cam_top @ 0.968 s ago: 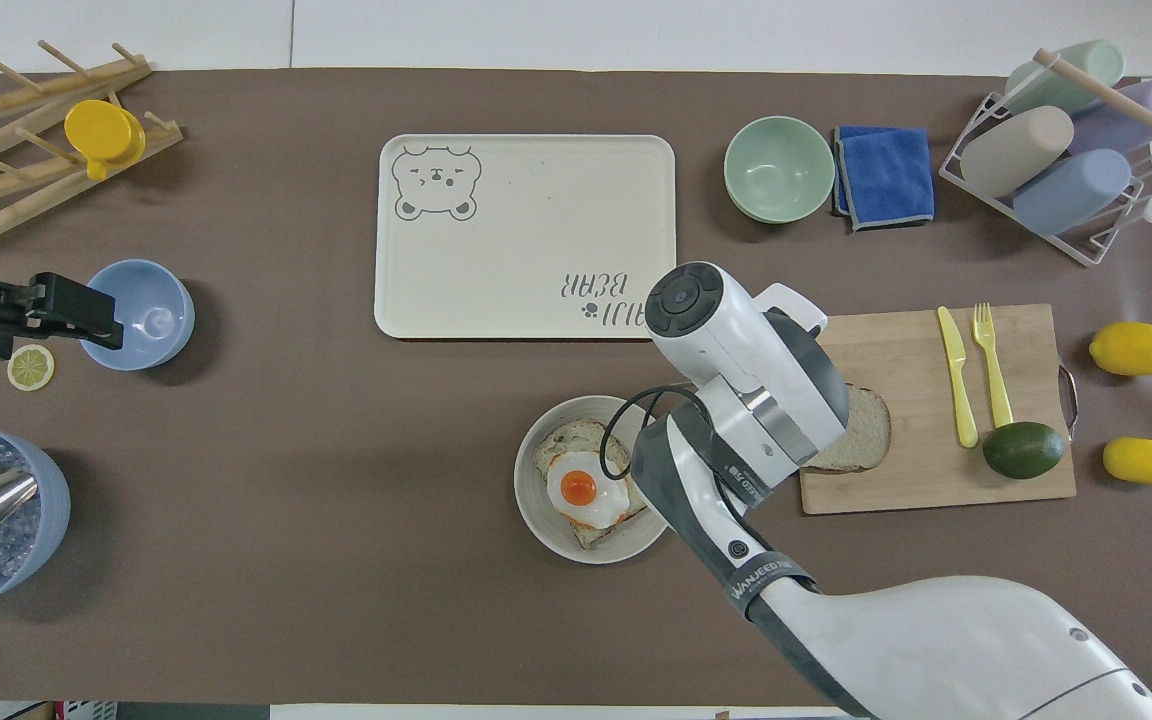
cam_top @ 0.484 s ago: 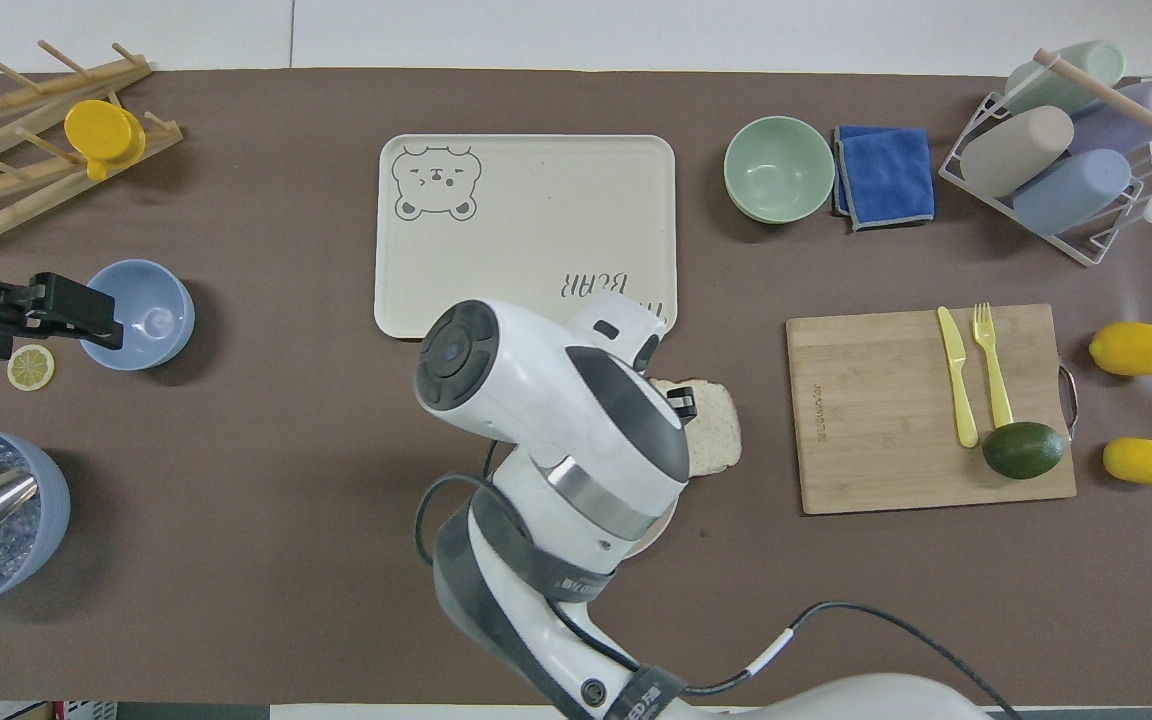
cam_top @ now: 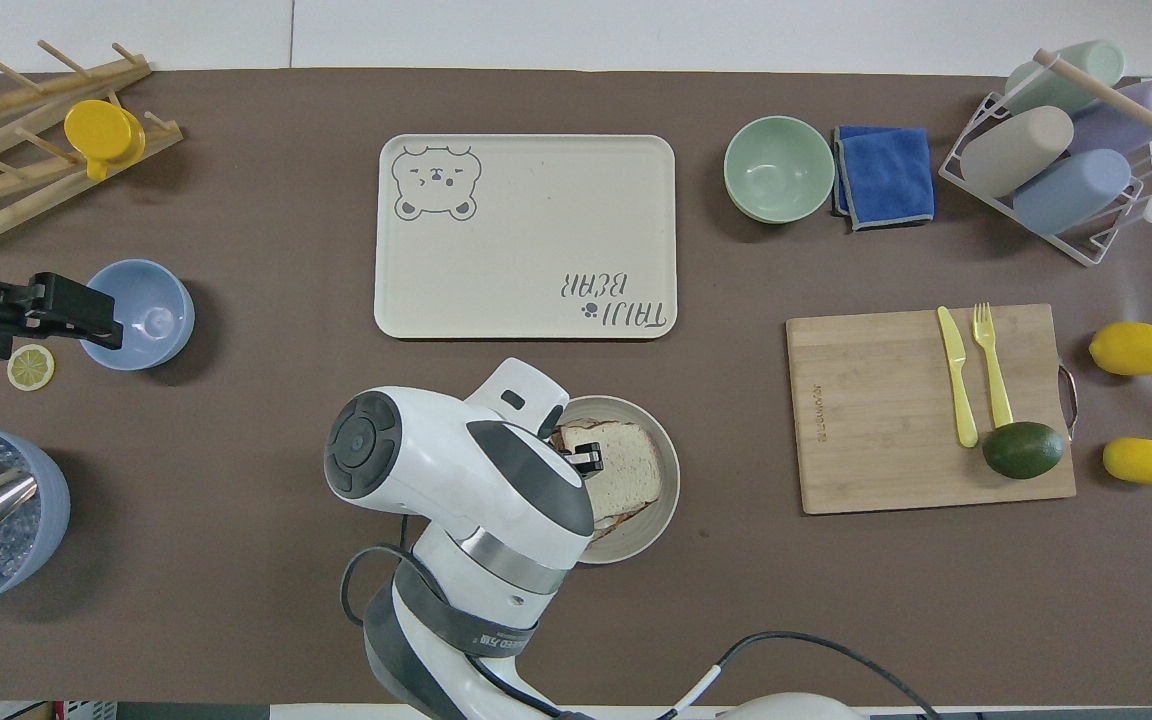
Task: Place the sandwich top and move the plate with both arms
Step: 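Lower the bread onto the egg, open and withdraw the right gripper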
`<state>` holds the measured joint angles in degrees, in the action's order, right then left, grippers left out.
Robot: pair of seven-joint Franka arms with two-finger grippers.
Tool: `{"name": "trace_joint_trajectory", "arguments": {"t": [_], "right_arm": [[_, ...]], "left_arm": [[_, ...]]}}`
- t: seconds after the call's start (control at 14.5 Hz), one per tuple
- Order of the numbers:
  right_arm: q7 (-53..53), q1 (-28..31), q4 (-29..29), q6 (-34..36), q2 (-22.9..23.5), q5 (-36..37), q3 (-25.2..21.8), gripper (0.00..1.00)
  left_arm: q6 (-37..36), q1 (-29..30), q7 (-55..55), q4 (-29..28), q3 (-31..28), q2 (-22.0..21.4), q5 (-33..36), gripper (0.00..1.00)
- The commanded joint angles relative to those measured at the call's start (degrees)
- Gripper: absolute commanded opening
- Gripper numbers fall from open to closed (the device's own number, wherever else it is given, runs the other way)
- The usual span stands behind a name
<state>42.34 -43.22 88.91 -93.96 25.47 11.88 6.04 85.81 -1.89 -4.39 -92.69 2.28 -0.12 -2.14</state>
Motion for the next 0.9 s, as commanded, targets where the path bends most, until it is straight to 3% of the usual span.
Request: {"name": "trace_joint_trajectory", "arguments": {"t": [0.0, 0.07, 0.14, 0.21, 0.35, 0.62, 0.83], "right_arm": [[1.3, 0.9, 2.1, -3.8, -1.1, -3.5, 0.1, 0.20], [1.3, 1.2, 2.1, -5.4, -1.0, -4.8, 0.1, 0.63], [1.3, 1.4, 1.7, -6.2, -0.9, -5.6, 0.0, 0.77], [1.2, 1.5, 0.9, -6.7, -1.1, -5.7, 0.0, 1.00], [0.0, 4.7, -0.4, -7.3, -3.5, -5.6, -0.5, 1.00], [-10.1, 22.3, -0.4, -5.1, -11.4, -6.4, -0.4, 1.00], [-15.1, 31.8, -0.5, -0.8, -15.0, -7.8, -0.4, 1.00]], "left_arm": [[0.2, 0.5, -0.3, -1.3, 0.2, -1.3, 0.6, 1.00], [0.2, 0.1, -0.5, -1.2, 0.2, -1.3, 0.6, 1.00], [0.2, 0.0, -0.6, -1.2, 0.2, -1.3, 0.6, 1.00], [0.3, 0.4, -0.5, -1.4, 0.2, -1.3, 0.6, 1.00], [0.3, 0.5, -0.6, -1.4, 0.2, -1.3, 0.6, 1.00], [0.3, 0.7, -0.6, -1.5, 0.2, -1.5, 0.5, 1.00], [2.0, -0.4, -3.6, -3.5, 0.6, -2.2, 0.2, 1.00]]}}
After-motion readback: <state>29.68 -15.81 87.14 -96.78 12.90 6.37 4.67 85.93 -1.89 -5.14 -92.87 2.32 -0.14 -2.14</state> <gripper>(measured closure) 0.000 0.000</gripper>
